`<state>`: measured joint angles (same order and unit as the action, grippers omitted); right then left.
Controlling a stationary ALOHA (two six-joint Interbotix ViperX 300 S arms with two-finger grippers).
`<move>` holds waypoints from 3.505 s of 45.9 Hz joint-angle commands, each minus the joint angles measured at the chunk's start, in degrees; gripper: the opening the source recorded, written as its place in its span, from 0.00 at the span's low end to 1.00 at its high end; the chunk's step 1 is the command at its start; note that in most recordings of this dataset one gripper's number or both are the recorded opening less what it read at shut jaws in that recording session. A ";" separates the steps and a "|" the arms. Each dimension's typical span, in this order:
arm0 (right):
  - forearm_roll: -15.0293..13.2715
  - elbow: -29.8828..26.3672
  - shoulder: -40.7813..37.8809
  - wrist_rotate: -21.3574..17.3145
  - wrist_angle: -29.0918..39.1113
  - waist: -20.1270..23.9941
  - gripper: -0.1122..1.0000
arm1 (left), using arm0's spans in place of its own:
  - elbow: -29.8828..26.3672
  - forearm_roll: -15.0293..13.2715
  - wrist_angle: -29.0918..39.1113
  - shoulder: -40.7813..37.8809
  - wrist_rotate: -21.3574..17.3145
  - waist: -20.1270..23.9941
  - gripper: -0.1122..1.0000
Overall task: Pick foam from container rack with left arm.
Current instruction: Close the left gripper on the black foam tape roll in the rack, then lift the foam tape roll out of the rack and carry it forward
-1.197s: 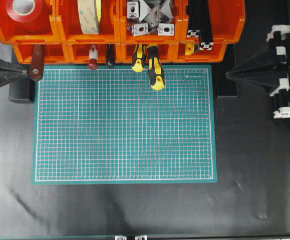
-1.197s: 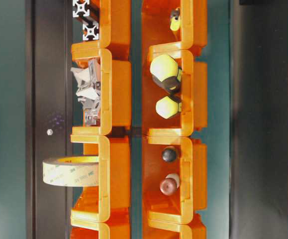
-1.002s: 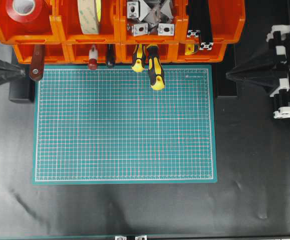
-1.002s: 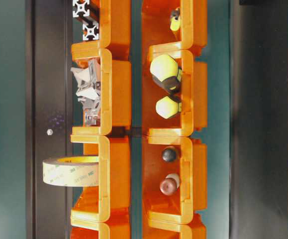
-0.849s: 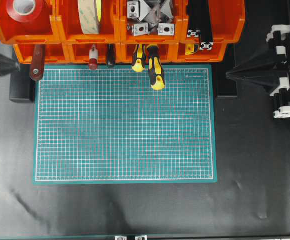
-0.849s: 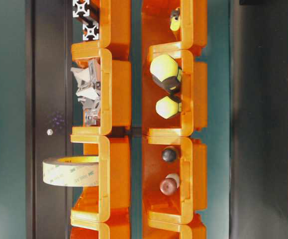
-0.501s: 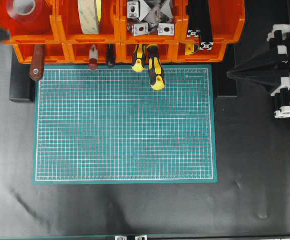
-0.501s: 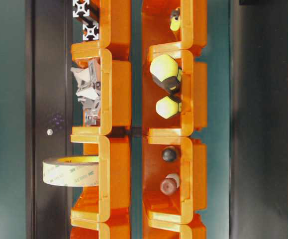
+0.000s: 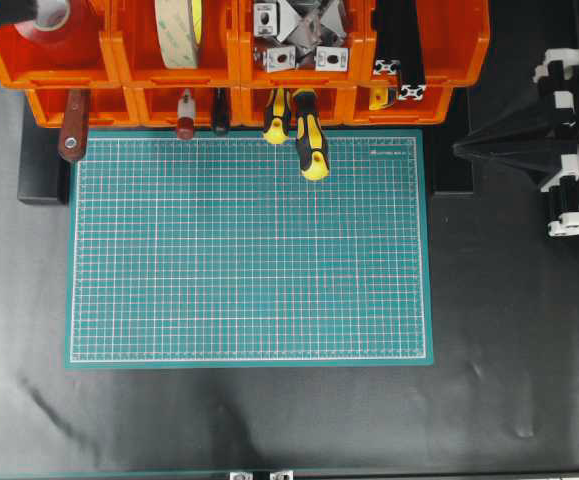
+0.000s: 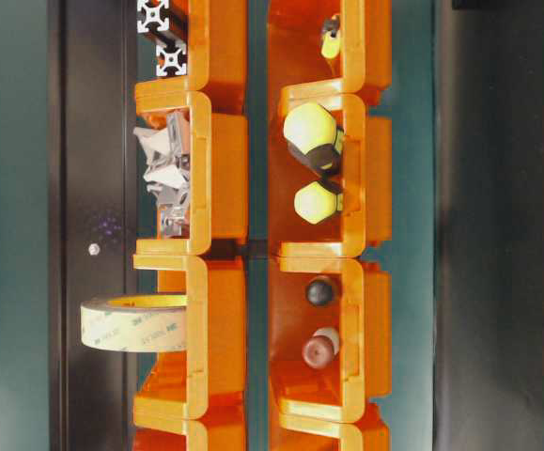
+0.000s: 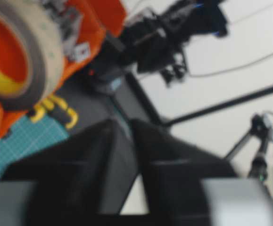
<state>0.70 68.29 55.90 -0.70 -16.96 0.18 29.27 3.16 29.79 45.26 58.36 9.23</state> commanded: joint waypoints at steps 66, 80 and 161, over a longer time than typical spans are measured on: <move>0.09 -1.76 1.67 0.09 -0.35 0.53 0.10 | -12.74 0.09 1.85 -24.52 6.59 5.54 0.87; 0.09 -1.76 1.67 0.09 -0.35 0.62 0.10 | -12.30 0.09 -1.23 -24.35 6.15 5.54 0.54; 0.53 -1.14 1.41 -2.55 -0.26 0.62 0.10 | -17.67 0.62 22.15 -50.01 -45.00 -24.70 0.31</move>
<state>1.14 68.29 57.74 -3.25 -16.88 0.70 12.66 3.52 52.12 -5.45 13.45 -15.64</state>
